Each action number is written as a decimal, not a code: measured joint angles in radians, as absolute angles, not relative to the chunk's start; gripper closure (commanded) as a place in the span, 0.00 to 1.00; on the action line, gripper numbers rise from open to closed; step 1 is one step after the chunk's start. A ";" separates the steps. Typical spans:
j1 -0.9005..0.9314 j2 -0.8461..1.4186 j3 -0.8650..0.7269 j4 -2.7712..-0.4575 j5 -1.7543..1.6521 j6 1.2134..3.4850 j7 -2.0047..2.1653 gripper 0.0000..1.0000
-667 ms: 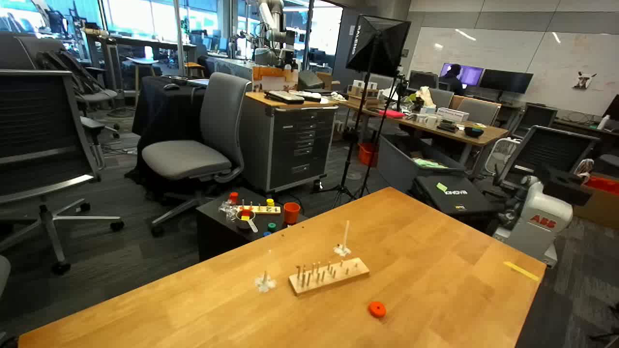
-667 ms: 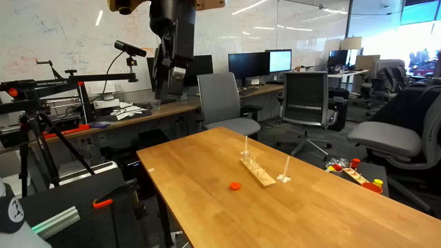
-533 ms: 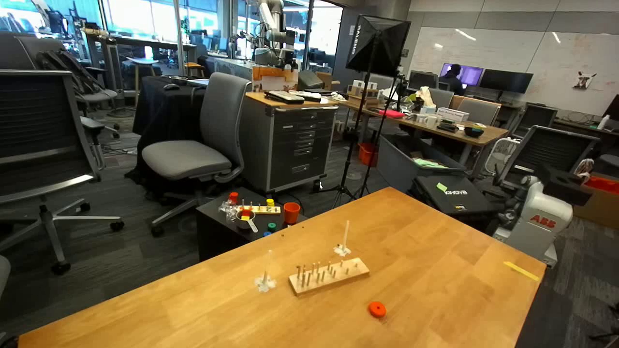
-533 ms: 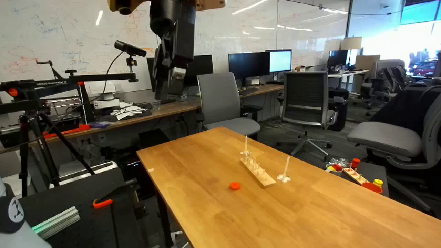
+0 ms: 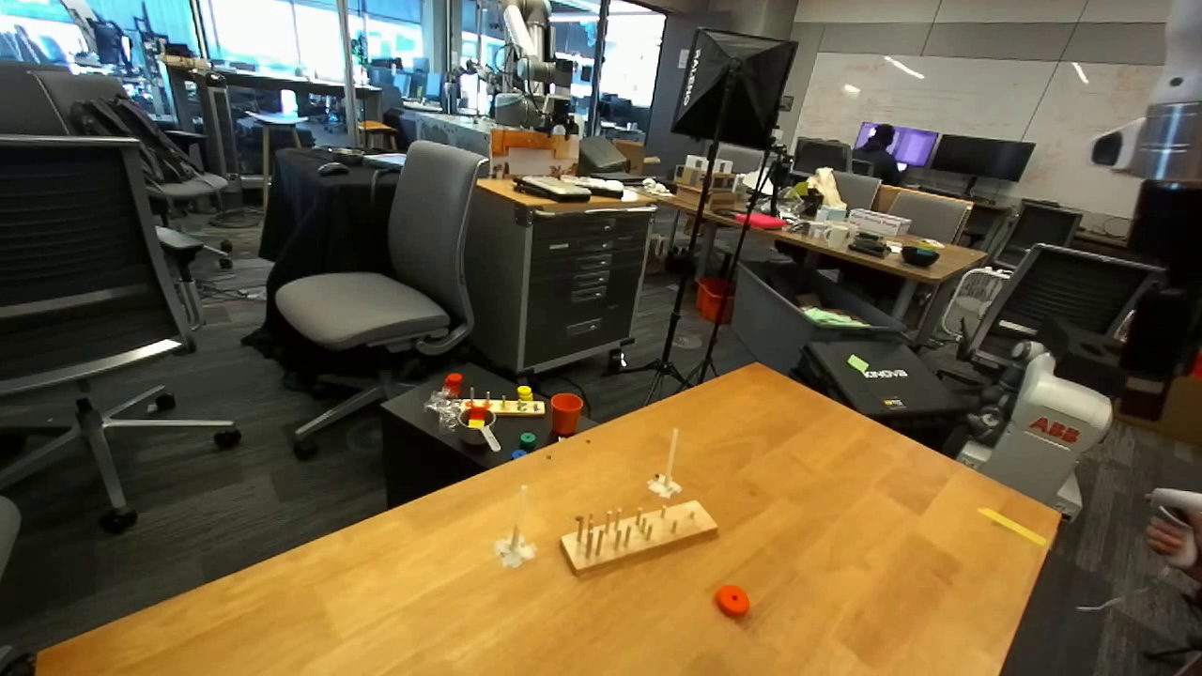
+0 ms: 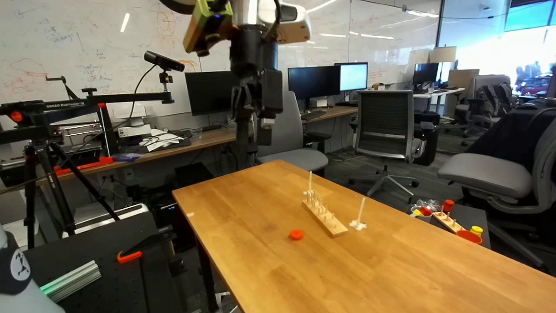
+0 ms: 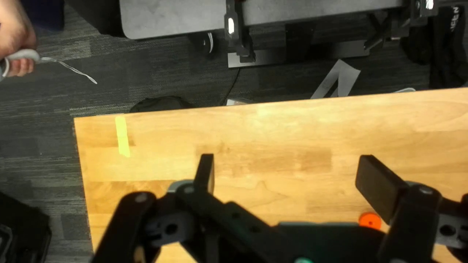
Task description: Place the orange disk on the wooden base
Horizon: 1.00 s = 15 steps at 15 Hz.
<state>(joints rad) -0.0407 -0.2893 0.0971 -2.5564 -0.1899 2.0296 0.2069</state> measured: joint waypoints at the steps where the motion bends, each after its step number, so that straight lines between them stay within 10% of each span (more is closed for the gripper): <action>1: -0.038 -0.235 0.097 -2.524 -0.190 2.050 0.219 0.00; 15: -0.005 0.052 0.074 -2.339 -0.146 2.181 0.291 0.00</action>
